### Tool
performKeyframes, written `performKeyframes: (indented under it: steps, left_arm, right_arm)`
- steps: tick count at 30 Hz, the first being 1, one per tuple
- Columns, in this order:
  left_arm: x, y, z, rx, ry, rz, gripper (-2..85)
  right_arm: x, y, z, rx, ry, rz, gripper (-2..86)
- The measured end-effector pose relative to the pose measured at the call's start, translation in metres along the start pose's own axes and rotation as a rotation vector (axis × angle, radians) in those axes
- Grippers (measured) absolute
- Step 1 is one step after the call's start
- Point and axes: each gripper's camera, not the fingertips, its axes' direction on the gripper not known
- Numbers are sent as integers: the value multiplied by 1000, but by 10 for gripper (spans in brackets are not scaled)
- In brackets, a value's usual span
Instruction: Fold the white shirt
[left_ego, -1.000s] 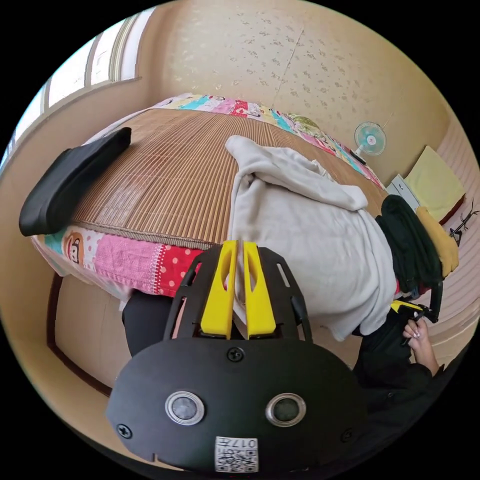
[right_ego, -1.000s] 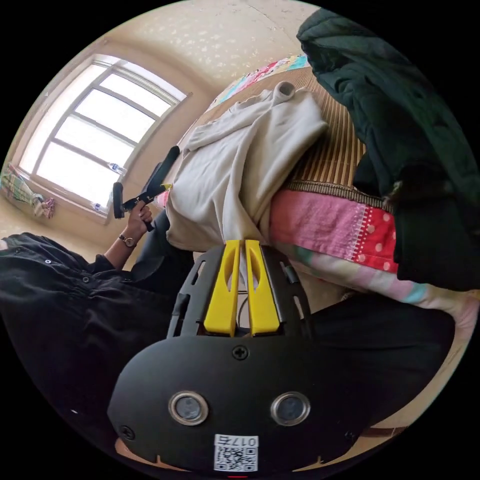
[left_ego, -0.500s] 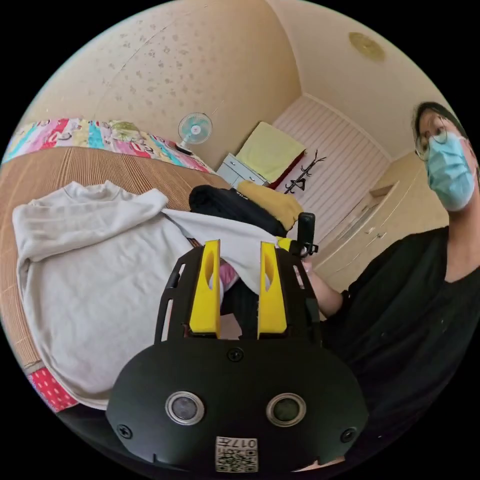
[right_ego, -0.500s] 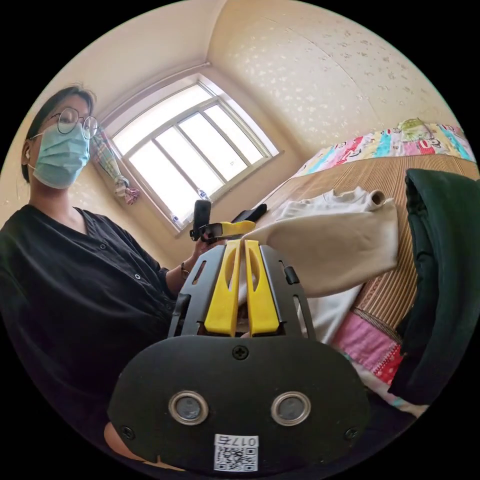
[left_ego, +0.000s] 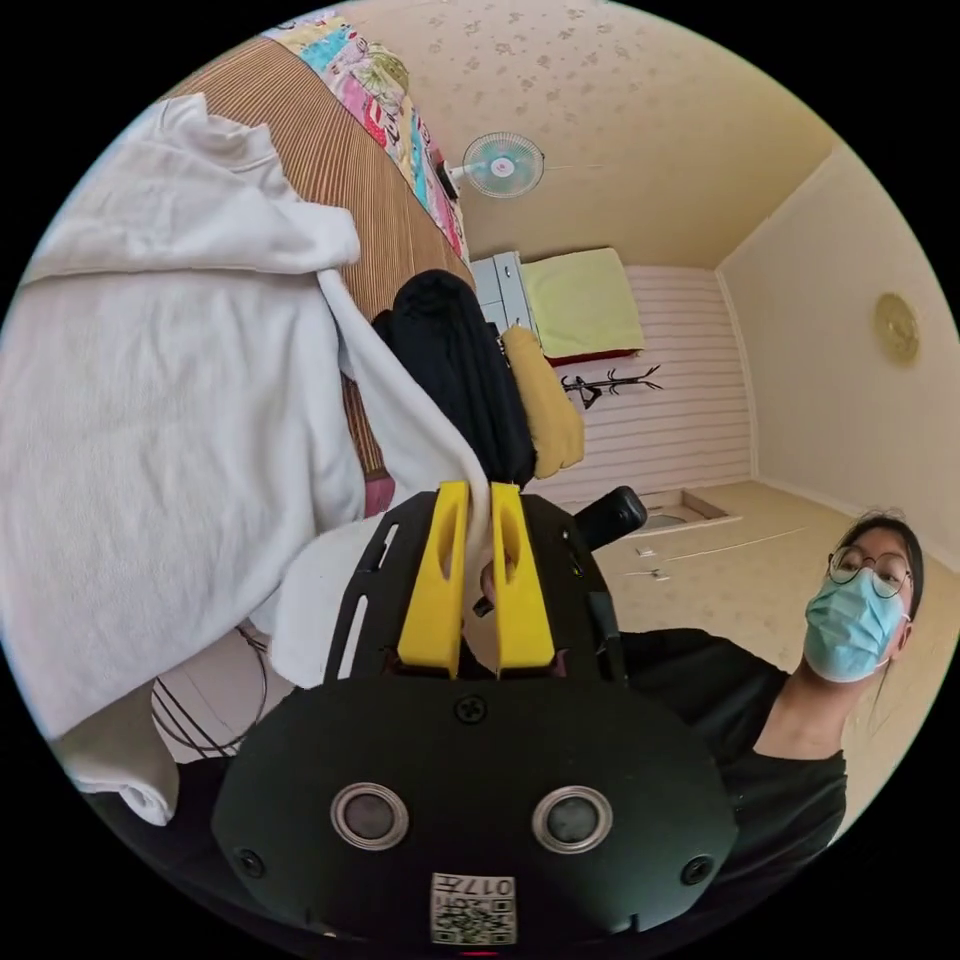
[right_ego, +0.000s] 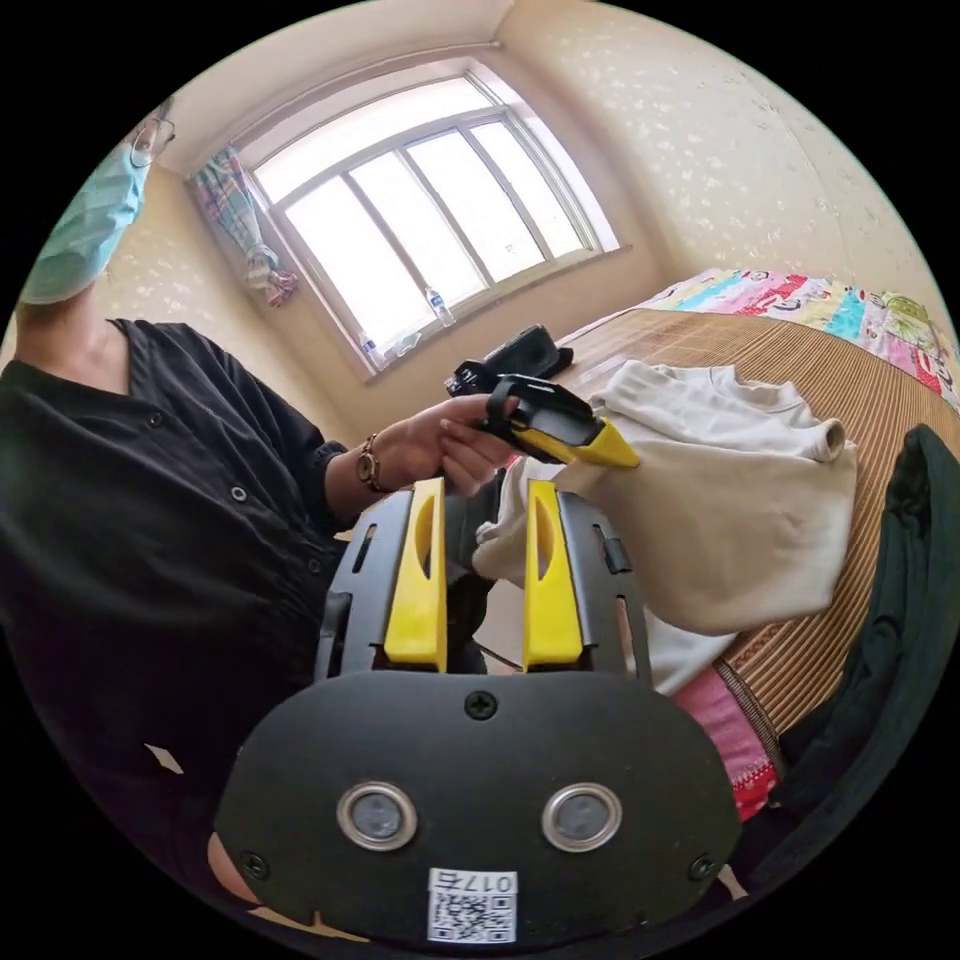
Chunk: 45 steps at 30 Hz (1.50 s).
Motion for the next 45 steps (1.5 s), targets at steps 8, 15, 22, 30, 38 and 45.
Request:
performKeyframes:
  steps: [8, 15, 22, 30, 38, 45]
  left_arm:
    - [86, -65, -7, 16, 151, 10, 43]
    - [146, -116, 54, -30, 215, -7, 46]
    - [227, -238, 132, -139, 110, 57, 44]
    - [333, -403, 240, -300, 53, 119, 41]
    - [265, -422, 235, -479, 98, 55, 31]
    - [160, -375, 59, -90, -375, -116, 62]
  right_arm:
    - [-32, 19, -50, 31, 529, 50, 142]
    - [36, 20, -63, 180, 221, 231, 149]
    - [61, 31, -84, 264, 72, 295, 143]
    - [71, 50, -112, 254, 94, 347, 136]
    - [88, 52, -126, 246, 79, 352, 133]
    - [117, 52, -115, 280, -104, 347, 122]
